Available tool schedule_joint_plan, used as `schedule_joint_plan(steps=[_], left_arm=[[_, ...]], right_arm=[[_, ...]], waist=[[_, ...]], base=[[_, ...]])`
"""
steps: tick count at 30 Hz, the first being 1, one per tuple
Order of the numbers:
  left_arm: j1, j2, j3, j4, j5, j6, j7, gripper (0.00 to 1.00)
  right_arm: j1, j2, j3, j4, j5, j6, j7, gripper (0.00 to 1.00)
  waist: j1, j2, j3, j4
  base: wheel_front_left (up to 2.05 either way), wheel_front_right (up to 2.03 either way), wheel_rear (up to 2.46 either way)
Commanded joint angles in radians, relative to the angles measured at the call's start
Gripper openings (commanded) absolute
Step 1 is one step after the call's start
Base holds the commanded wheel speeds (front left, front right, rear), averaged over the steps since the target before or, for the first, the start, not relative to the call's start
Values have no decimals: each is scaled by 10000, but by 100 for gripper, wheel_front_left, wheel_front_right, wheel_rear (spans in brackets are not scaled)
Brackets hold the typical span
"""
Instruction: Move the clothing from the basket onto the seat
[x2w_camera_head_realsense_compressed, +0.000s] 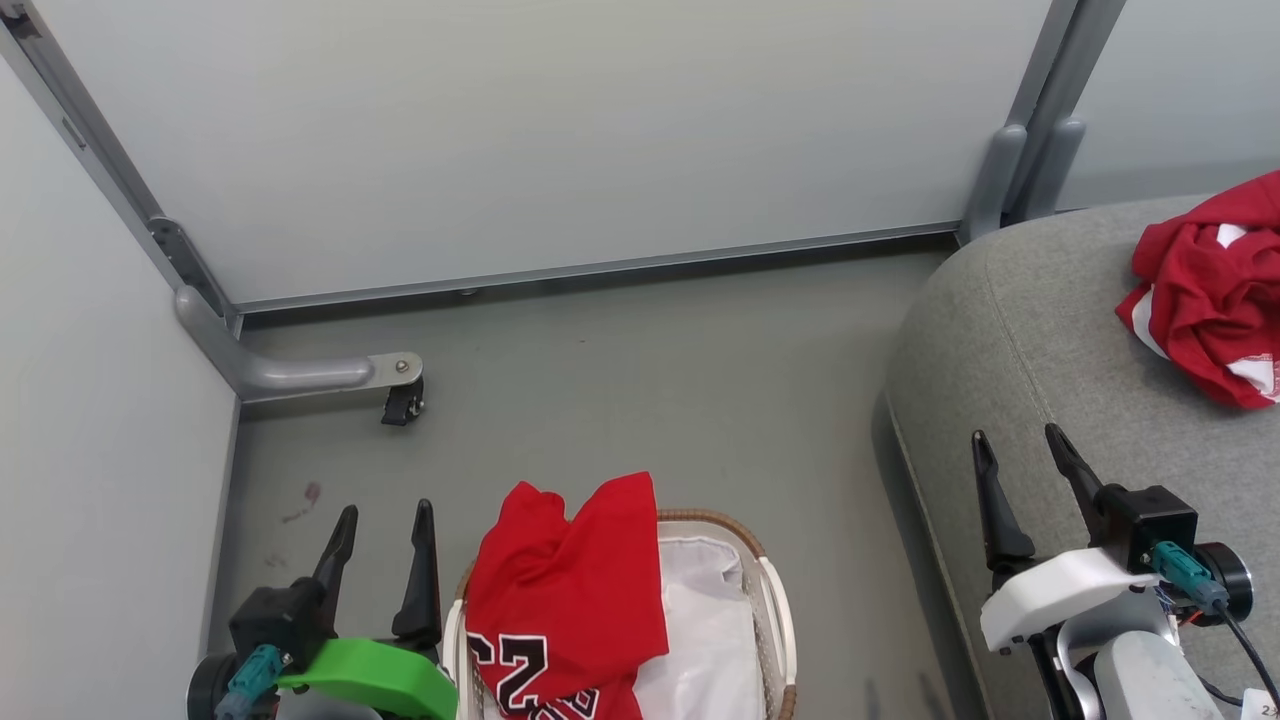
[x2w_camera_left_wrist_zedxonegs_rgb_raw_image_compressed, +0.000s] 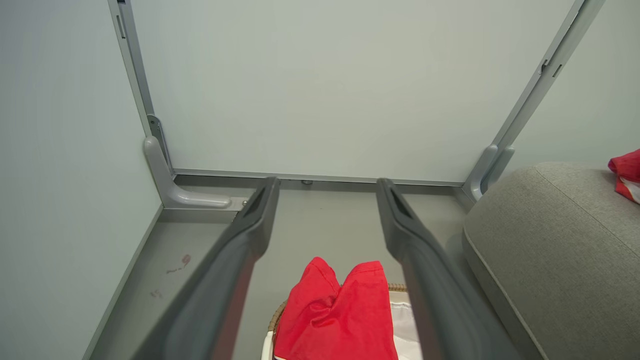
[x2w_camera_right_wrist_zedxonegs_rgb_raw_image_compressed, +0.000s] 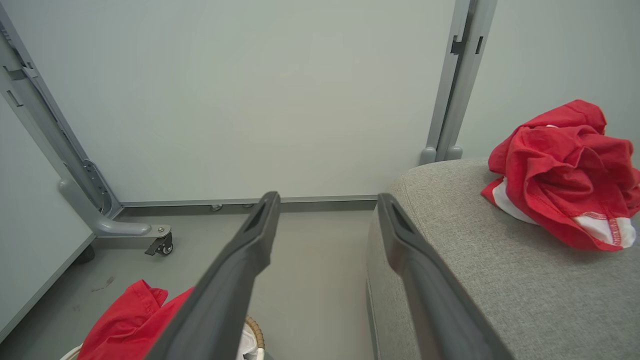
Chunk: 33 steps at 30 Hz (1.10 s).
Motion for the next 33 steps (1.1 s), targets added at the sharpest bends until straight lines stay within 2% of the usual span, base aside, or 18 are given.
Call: schedule_joint_plan(steps=[1,12,20,33], left_arm=[[-104,10,8,24,-5,15,8,100],[-234,9,-99,44,-17,15,8,100],[-1040,19,-863,600,166,15,8,100],[-3625,273,-3355,3952,334,15,8,100]], right_arm=[[76,-39,1,-25,84,-10,-20,100],[-72,-39,48,-91,51,-10,-20,100],[-478,-39,71,-310,36,-10,-20,100],[-1642,-39,212,-876,22,-10,-20,100]], waist=[[0,0,12,-1],[0,0,270,-45],[0,0,1030,-227],[0,0,3323,-1030]], base=[[0,0,0],[0,0,0],[0,0,0],[0,0,0]])
